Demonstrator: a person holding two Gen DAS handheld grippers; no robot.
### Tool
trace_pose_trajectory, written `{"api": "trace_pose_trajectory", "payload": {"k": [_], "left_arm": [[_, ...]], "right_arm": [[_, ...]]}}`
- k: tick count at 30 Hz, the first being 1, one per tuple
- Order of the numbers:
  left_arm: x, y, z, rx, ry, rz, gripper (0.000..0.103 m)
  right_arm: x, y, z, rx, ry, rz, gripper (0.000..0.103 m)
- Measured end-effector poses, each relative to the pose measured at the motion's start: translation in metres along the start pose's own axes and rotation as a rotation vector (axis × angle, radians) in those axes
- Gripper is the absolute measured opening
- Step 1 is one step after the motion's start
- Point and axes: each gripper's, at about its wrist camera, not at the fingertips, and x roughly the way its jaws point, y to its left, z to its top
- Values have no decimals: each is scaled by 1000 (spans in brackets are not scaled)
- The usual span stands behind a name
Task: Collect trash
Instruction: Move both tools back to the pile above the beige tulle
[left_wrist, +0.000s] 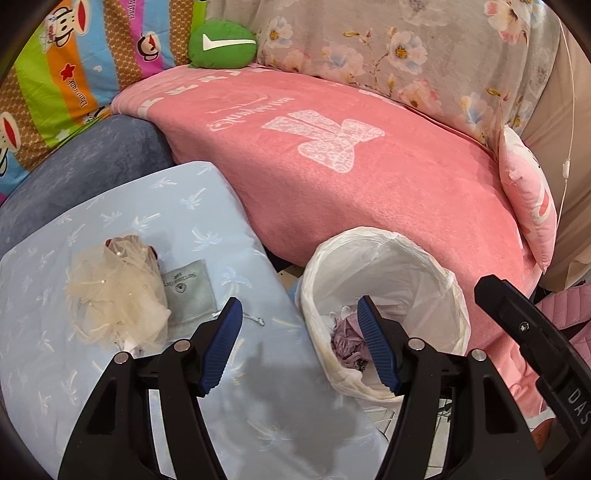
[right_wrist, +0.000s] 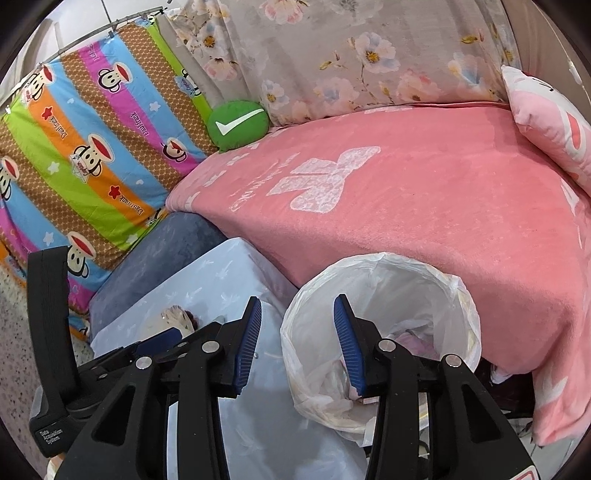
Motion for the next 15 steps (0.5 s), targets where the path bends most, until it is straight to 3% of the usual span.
{"api": "trace_pose_trajectory", "payload": {"k": [9,15], "left_arm": [[-3,38,-9,-63,3,42,62],[-5,71,-19,-119,4,79,68]], "right_arm": [[14,31,-13,-59,49,16,41],[28,56,-27,-101,88,34,41]]}}
